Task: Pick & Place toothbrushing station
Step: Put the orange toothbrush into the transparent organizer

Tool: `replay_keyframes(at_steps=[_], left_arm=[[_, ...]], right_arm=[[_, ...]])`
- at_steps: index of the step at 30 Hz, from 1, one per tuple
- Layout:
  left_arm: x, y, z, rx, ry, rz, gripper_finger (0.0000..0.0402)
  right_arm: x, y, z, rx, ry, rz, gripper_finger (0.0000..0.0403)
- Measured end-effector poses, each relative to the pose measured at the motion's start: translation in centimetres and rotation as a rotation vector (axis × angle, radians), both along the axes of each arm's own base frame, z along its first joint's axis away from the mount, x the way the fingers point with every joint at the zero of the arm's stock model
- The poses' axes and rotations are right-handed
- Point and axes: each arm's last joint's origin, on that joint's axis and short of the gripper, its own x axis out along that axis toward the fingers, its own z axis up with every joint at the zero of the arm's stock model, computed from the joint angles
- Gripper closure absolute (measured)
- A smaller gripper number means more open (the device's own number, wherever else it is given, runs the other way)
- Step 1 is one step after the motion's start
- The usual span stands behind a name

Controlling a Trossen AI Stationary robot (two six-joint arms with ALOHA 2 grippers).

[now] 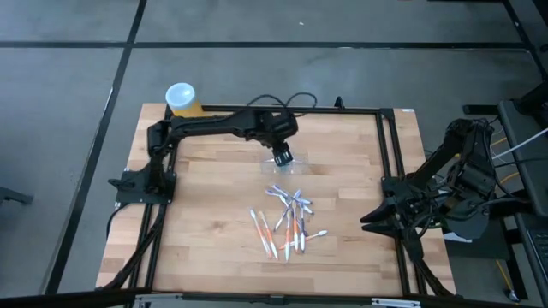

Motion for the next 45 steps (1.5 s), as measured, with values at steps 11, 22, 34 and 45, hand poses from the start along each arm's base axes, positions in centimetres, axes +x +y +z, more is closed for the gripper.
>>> replay_keyframes(at_steps=[11,22,34,45], left_arm=[[-6.6,-0.8,10.4,0.102,-0.270,-0.027,0.0251],[-14.4,-3.0,11.1,0.095,-0.601,0.011,0.0252],[-24.7,-6.5,5.1,0.002,-1.052,0.042,0.0258],[-22.9,-11.2,-1.9,-0.316,-0.770,0.043,0.0258]], right_arm=[[-2.2,-3.9,2.8,-0.170,-0.200,-0.031,0.0305],[-5.0,-8.7,4.1,-0.300,-0.282,-0.048,0.0305],[-7.5,-12.9,2.5,-0.289,-0.342,-0.138,0.0304],[-5.5,-9.9,-8.6,0.118,-0.563,-0.243,0.0304]])
